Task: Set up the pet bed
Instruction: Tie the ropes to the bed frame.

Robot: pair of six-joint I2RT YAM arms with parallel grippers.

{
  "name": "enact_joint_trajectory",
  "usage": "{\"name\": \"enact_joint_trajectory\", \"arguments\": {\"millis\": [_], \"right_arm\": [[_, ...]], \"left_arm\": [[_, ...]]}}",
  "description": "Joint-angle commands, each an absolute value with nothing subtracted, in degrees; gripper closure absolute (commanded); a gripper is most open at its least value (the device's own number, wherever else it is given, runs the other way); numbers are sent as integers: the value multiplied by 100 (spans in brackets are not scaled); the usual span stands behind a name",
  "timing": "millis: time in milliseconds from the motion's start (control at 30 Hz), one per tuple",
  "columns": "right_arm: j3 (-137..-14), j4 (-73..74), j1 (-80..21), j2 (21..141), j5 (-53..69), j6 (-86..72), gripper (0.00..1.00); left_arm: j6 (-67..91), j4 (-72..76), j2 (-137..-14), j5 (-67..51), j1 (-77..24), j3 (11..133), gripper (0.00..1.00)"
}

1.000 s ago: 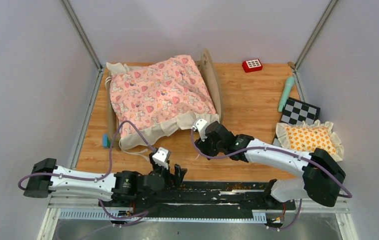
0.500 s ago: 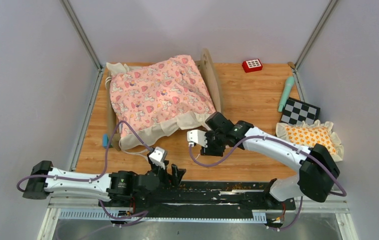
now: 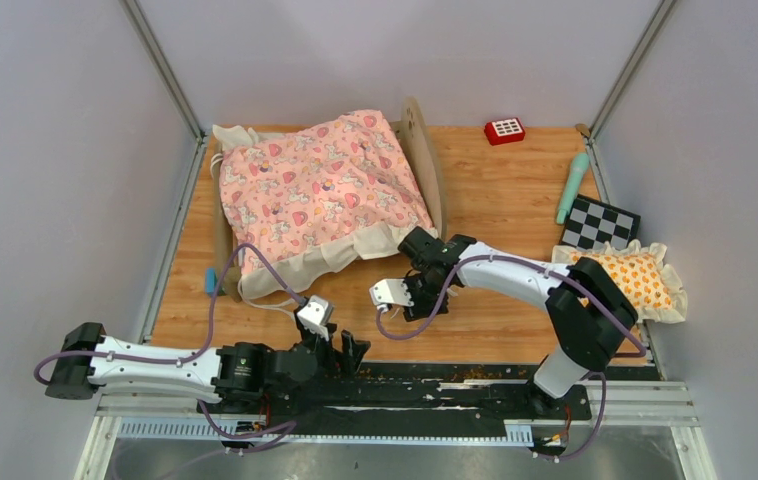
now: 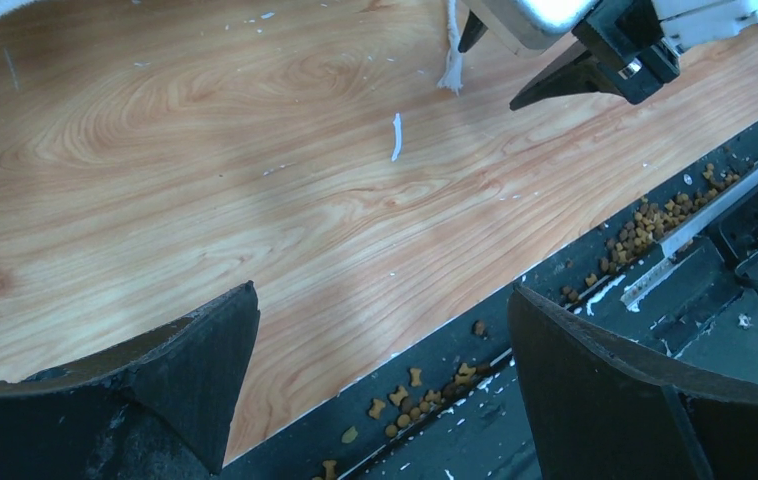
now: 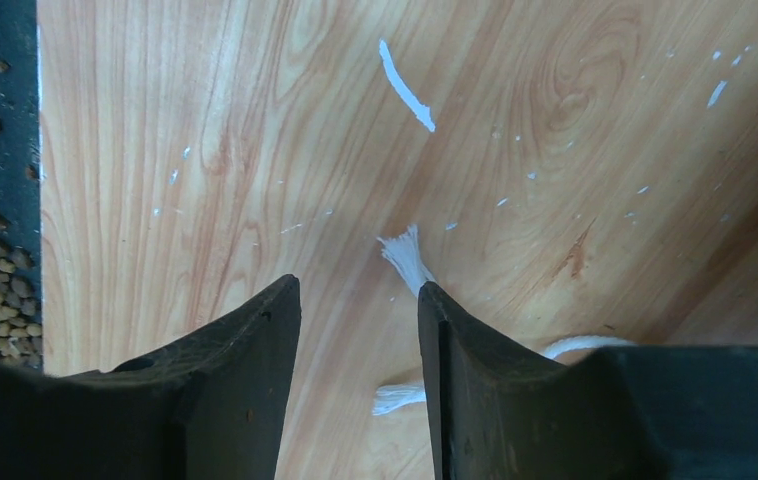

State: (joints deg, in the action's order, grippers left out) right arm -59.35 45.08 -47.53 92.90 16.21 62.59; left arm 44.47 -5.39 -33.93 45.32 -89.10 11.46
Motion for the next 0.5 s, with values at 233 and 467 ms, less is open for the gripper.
{"name": "enact_joint_trajectory", "arguments": {"millis": [233,467], "right_arm": [[-6488,4420,-4690,9989,1525,7039,56],[-6696,4741,-4559,10313,1376,7115,57]], "left_arm": [[4542,-552,-3075,4560,-8903,930,0],[4548,-741,-2750,4624,-8902,852,0]]}}
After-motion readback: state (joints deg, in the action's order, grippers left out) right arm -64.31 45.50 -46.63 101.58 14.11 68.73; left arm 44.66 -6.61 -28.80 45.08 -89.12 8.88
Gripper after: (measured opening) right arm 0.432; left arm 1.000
